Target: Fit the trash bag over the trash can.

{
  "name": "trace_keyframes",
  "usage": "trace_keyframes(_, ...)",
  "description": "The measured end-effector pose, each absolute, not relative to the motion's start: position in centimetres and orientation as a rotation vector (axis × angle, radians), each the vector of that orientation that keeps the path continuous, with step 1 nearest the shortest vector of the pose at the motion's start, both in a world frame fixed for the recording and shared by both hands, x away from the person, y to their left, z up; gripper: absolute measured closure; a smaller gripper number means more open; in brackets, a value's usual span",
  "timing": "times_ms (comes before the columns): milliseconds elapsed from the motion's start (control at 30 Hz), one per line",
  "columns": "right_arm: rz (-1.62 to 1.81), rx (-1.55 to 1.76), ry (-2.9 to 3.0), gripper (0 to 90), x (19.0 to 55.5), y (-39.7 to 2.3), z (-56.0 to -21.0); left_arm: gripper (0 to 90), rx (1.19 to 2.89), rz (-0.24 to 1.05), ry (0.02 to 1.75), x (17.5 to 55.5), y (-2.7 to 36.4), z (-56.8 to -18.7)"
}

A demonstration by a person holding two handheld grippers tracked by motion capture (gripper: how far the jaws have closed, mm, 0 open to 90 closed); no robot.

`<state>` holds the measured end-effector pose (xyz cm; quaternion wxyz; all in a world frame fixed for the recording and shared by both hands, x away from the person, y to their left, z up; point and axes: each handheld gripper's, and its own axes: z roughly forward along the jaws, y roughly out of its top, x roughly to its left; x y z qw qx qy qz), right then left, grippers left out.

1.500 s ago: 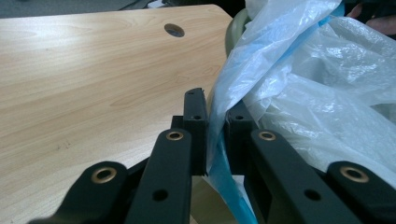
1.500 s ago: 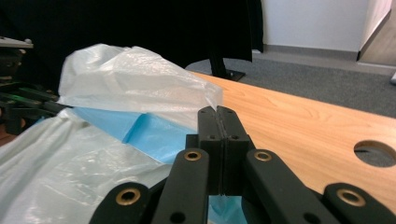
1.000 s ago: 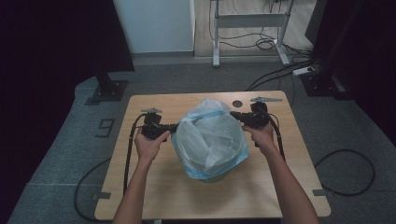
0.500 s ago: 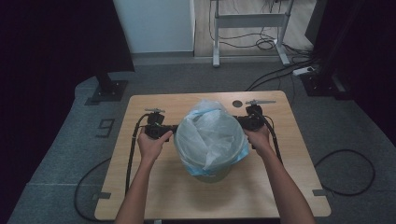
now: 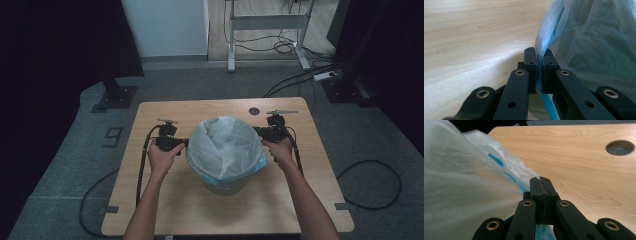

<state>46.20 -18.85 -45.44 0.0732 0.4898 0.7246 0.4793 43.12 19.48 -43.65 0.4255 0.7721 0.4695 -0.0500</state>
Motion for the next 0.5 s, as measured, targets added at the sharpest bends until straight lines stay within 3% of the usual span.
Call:
trace_keyframes(133, 1.453, 1.484, 2.178, 87.1, 45.7, -19.7, -45.8, 81.3, 1.913, -0.109, 1.143, 42.6, 19.8, -43.7)
trace_keyframes(200, 1.475, 1.473, 2.139, 75.6, 45.4, -20.0, -45.6, 75.4, 1.904, -0.074, 1.130, 42.3, 19.9, -43.5)
trace_keyframes(233, 1.475, 1.473, 2.139, 75.6, 45.4, -20.0, -45.6, 72.6, 1.904, -0.074, 1.130, 42.3, 19.9, -43.5)
trace_keyframes(267, 1.502, 1.475, 2.052, 63.4, 44.8, -20.6, -45.0, 69.9, 1.879, -0.039, 1.138, 42.1, 20.2, -43.3)
trace_keyframes(300, 1.525, 1.476, 2.011, 59.4, 44.5, -21.0, -44.6, 67.2, 1.862, -0.027, 1.136, 42.0, 20.4, -43.2)
trace_keyframes(500, 1.605, 1.448, 1.951, 52.8, 42.2, -23.4, -42.2, 43.4, 1.777, 0.119, 1.125, 41.0, 21.6, -42.2)
